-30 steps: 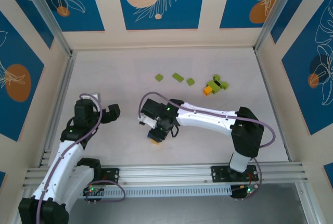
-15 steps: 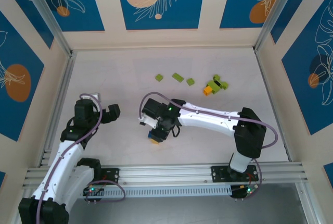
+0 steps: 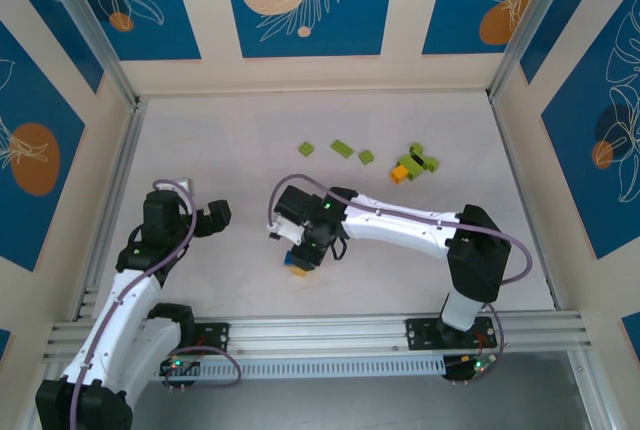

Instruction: Assemble a carrot with lego

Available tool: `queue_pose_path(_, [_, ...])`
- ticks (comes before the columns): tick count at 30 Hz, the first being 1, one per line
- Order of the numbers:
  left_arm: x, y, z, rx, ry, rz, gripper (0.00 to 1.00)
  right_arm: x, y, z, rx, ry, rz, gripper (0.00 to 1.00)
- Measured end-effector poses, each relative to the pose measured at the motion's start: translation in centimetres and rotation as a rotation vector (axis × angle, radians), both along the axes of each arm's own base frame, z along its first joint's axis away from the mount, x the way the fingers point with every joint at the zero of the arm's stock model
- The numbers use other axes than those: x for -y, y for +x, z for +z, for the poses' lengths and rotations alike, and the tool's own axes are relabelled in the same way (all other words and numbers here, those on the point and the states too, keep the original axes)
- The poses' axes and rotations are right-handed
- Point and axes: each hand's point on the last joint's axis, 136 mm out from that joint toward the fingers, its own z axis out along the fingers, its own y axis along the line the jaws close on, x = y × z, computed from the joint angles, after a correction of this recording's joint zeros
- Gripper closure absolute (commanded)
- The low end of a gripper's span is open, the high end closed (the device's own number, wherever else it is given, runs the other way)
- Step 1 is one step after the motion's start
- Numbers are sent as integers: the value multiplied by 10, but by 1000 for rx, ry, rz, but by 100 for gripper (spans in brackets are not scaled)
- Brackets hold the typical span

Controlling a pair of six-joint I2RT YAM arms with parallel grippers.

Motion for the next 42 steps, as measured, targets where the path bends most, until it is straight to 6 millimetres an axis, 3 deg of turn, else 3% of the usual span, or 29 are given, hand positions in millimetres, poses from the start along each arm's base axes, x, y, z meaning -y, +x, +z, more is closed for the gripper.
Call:
queue_pose_path(23, [0, 0, 0, 0, 0, 0, 0, -14, 0, -3, -24, 24, 74, 73])
queue_pose_path(42, [0, 0, 0, 0, 0, 0, 0, -8, 0, -6, -47, -7, 156, 72])
